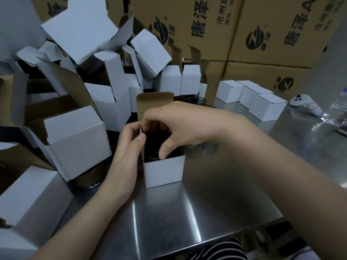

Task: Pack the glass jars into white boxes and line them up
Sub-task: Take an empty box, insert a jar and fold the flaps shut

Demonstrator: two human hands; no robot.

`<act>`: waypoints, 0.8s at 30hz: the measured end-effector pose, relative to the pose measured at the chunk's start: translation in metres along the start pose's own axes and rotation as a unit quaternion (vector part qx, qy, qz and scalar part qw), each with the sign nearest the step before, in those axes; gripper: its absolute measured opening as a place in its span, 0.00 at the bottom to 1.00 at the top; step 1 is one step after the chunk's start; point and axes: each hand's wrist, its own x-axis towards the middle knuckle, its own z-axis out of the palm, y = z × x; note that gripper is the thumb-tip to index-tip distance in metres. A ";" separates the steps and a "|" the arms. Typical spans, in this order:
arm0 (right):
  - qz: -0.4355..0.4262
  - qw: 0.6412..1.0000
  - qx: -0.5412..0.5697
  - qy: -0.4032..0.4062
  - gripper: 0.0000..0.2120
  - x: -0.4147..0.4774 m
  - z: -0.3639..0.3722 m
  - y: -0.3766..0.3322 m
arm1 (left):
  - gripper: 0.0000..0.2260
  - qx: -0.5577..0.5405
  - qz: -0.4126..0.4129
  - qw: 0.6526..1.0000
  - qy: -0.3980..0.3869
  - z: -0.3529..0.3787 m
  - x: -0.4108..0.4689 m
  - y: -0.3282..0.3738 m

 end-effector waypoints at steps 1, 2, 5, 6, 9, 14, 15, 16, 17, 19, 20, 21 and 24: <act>0.003 1.000 -0.003 -0.003 0.26 0.000 0.000 0.000 | 0.12 0.003 0.000 1.000 0.003 0.000 0.000 0.000; 0.006 1.000 -0.006 -0.007 0.26 -0.001 0.000 0.000 | 0.12 0.005 0.002 1.000 0.006 0.000 0.000 0.001; 0.014 1.000 -0.015 -0.024 0.24 -0.002 -0.001 -0.001 | 0.11 0.008 0.009 1.000 0.007 0.001 -0.001 0.002; 0.016 0.999 -0.015 -0.030 0.24 -0.003 -0.001 -0.002 | 0.11 0.007 0.011 1.000 0.007 0.001 0.000 0.003; 0.022 0.999 -0.009 -0.043 0.23 -0.004 -0.002 -0.005 | 0.11 0.003 0.015 1.000 0.006 0.001 0.000 0.003; 0.026 0.998 -0.006 -0.053 0.20 -0.006 -0.002 -0.006 | 0.10 0.009 0.017 1.000 0.002 0.001 0.000 0.003; 0.024 0.998 -0.010 -0.051 0.20 -0.006 -0.002 -0.006 | 0.10 0.009 0.017 1.000 0.000 0.001 0.000 0.003; 0.020 0.999 -0.010 -0.045 0.19 -0.006 -0.001 -0.005 | 0.11 0.009 0.017 1.000 -0.002 0.000 0.000 0.004; 0.014 0.999 -0.004 -0.032 0.18 -0.007 0.000 -0.004 | 0.12 0.010 0.017 1.000 -0.002 0.000 0.000 0.005; -0.002 0.999 0.038 0.015 0.13 -0.009 0.002 -0.001 | 0.16 0.014 0.017 1.000 -0.003 0.000 0.000 0.005; -0.008 0.996 0.079 0.046 0.11 -0.012 0.003 0.001 | 0.16 0.016 0.016 1.000 -0.003 -0.001 0.000 0.005; -0.011 0.988 0.132 0.081 0.11 -0.015 0.004 0.004 | 0.17 0.019 0.015 1.000 -0.003 -0.001 -0.001 0.005; 0.008 0.934 0.283 0.218 0.18 -0.026 0.013 0.014 | 0.19 0.028 0.001 1.000 -0.003 -0.001 -0.002 0.006</act>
